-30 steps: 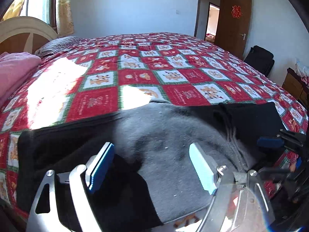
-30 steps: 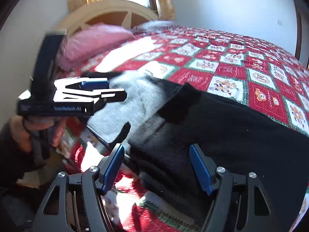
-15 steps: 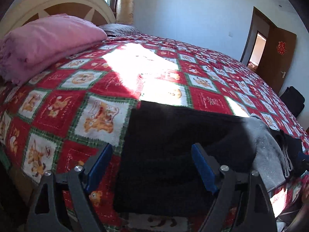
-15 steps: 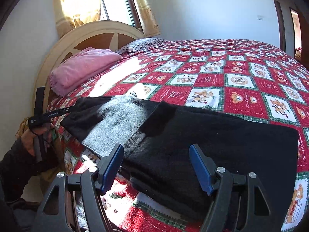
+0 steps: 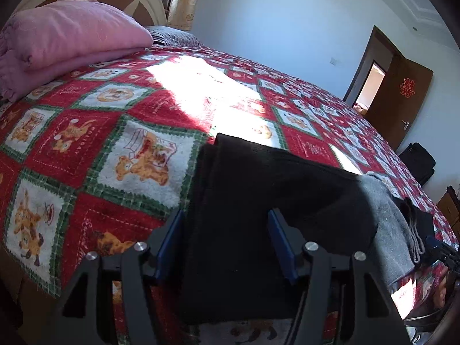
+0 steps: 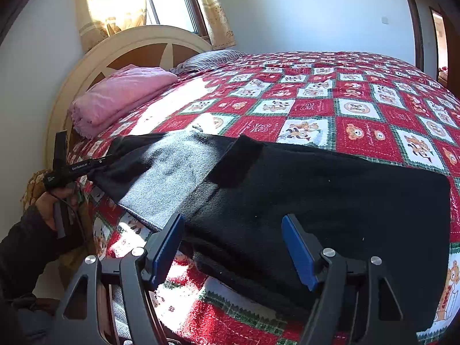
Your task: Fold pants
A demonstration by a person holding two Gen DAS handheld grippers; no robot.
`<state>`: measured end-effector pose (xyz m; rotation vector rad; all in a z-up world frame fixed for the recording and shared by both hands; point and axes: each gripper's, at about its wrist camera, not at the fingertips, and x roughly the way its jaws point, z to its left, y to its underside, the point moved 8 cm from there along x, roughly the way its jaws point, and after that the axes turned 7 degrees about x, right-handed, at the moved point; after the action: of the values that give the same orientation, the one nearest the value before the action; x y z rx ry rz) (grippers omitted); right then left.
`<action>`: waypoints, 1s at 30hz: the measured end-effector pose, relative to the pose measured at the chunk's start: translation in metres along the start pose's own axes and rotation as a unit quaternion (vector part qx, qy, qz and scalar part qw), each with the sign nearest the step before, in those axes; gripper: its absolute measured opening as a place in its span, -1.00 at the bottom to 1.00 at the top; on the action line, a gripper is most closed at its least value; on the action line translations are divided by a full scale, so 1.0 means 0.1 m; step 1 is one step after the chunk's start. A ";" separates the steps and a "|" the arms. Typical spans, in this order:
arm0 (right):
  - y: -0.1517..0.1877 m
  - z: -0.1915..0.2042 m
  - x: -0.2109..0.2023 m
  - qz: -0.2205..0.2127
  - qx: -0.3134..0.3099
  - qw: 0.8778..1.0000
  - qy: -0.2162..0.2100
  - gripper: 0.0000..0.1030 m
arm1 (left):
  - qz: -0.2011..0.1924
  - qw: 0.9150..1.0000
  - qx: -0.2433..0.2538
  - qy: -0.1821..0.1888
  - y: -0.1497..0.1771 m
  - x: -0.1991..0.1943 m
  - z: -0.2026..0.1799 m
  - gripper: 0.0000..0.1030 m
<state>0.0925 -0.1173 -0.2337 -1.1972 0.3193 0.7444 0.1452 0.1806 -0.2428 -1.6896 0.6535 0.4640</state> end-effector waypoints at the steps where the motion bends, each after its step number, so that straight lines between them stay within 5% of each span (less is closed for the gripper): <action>1: 0.00 0.00 0.00 0.000 -0.001 1.000 0.001 0.40 | 0.001 1.000 0.000 0.003 0.01 -0.01 -0.01 0.20; 5: 0.01 0.00 -0.01 0.000 -0.001 1.000 0.002 0.40 | 0.006 1.000 0.008 0.006 -0.01 -0.04 -0.04 0.03; 15: 0.06 0.02 0.03 0.005 -0.002 1.000 0.007 0.40 | 0.002 1.000 0.026 0.014 0.03 -0.01 -0.04 0.13; 18: 0.06 0.04 0.03 0.003 -0.004 1.000 0.007 0.40 | 0.005 0.999 0.007 0.036 0.02 -0.04 0.00 -0.11; 20: 0.06 0.04 0.02 0.002 -0.006 1.000 0.007 0.40 | 0.004 0.998 -0.011 0.065 0.00 -0.06 -0.01 -0.56; 30: 0.01 -0.03 -0.03 -0.011 0.004 1.000 0.016 0.40 | -0.028 0.995 0.005 0.095 -0.18 -0.32 -0.22 -0.61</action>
<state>0.0902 -0.1209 -0.2339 -1.2032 0.3344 0.7051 0.1314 0.1676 -0.2040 -1.7522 0.7439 0.2617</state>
